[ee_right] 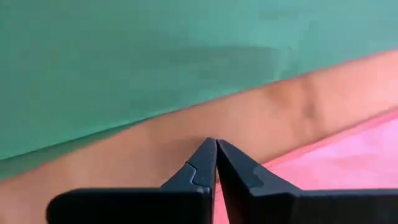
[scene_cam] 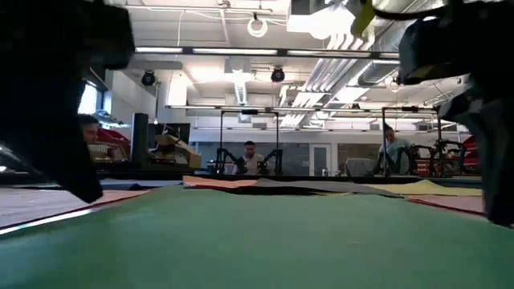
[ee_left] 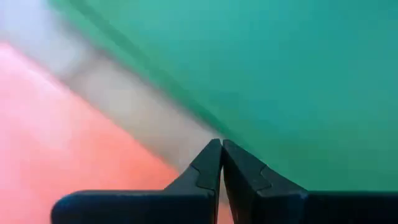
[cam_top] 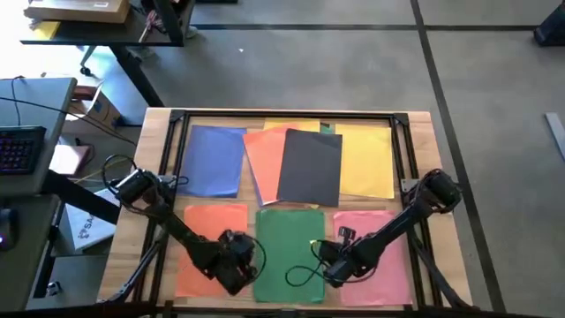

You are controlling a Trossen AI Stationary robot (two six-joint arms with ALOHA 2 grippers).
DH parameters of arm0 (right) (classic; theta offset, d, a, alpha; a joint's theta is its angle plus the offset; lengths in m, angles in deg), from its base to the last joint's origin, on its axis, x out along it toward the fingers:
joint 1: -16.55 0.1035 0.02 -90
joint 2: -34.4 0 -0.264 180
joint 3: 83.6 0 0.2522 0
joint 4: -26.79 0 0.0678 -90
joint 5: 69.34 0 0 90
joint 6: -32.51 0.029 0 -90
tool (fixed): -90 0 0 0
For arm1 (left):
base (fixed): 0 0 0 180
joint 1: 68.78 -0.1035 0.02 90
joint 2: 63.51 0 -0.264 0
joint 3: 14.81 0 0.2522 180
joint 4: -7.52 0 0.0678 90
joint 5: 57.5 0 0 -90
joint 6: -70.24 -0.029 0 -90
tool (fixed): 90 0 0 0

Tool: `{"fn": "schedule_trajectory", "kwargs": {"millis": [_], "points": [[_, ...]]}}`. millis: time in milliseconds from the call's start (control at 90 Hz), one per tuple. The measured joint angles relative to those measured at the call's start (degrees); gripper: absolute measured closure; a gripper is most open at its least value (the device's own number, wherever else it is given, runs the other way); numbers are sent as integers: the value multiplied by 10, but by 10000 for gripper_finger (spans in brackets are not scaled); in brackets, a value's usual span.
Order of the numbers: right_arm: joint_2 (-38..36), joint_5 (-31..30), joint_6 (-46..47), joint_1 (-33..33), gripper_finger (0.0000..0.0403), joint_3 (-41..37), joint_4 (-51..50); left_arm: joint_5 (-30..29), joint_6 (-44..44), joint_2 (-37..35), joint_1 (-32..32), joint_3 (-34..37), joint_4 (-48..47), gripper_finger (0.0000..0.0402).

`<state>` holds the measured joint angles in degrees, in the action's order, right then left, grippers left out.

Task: Organize paper
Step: Stack the green paper under the black paper on the bottom green paper

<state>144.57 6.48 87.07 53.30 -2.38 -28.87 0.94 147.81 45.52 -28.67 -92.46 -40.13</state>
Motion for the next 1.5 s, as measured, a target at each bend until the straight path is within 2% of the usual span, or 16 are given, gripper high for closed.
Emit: {"fn": "schedule_trajectory", "kwargs": {"millis": [189, 478, 833, 1111, 1311, 1500], "points": [[-3, 12, -56, -39, 403, -16, 6, 24, -57, -2, -63, 6, -53, 401], [-2, -11, -134, -69, 403, -26, 24, 18, -144, -4, -113, 20, -15, 401], [-9, -148, -171, -74, 403, -30, 9, -11, -164, -2, -120, 21, 4, 402], [-30, -112, -112, -56, 403, -28, -48, -11, -167, -2, -119, 20, -4, 401], [-30, -78, -67, -40, 403, -28, -38, -22, -162, -5, -117, -14, -74, 401], [-30, -40, -15, -29, 403, -28, -25, -10, -159, -5, -104, -42, -82, 401]]}}
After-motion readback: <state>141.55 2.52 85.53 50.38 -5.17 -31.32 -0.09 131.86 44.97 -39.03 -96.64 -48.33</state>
